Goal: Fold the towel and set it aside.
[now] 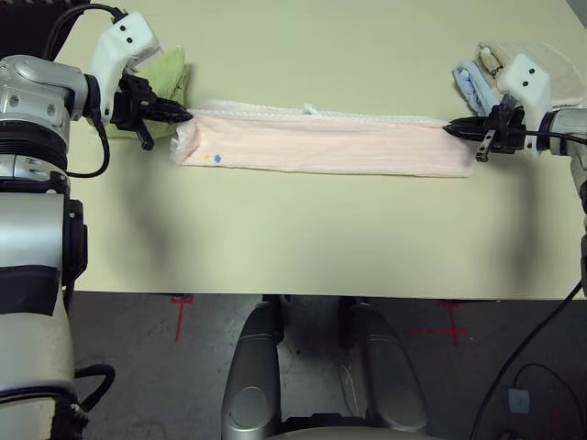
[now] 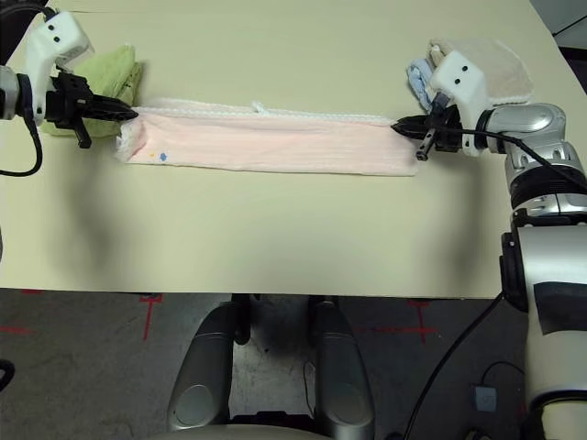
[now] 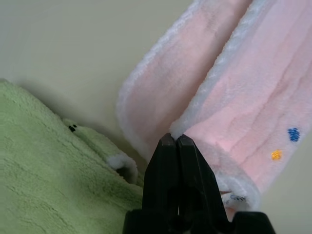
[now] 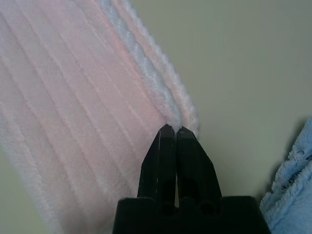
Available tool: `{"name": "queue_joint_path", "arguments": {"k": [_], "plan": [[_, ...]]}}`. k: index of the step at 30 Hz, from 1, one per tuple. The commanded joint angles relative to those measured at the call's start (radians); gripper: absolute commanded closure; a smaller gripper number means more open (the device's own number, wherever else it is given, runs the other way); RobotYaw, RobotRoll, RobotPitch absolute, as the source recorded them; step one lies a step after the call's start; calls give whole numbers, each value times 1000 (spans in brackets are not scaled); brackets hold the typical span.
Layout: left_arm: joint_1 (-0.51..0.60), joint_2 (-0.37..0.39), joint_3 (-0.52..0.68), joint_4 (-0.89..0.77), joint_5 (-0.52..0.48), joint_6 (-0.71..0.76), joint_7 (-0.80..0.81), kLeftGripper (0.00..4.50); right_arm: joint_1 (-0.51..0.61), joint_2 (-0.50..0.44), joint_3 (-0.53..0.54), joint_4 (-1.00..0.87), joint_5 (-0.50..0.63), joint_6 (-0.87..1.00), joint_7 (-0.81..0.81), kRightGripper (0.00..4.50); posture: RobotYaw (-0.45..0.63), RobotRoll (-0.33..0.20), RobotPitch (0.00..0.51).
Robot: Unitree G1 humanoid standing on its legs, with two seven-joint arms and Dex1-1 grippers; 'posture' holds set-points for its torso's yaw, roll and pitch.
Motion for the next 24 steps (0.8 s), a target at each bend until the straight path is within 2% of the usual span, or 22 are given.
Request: {"name": "queue_joint_path", "arguments": {"k": [1,10,24], "plan": [[-25,0,4,32,42,-29,41,4477,2,-7,-20,12,-10,5,9,4500,5,0,343],[-75,-30,18,36,61,-66,32,4477,10,-7,-30,3,-14,11,36,4500,6,0,341],[-45,-25,39,51,90,-63,128,4477,10,0,-76,-19,2,23,5,4500,-6,0,334]]}}
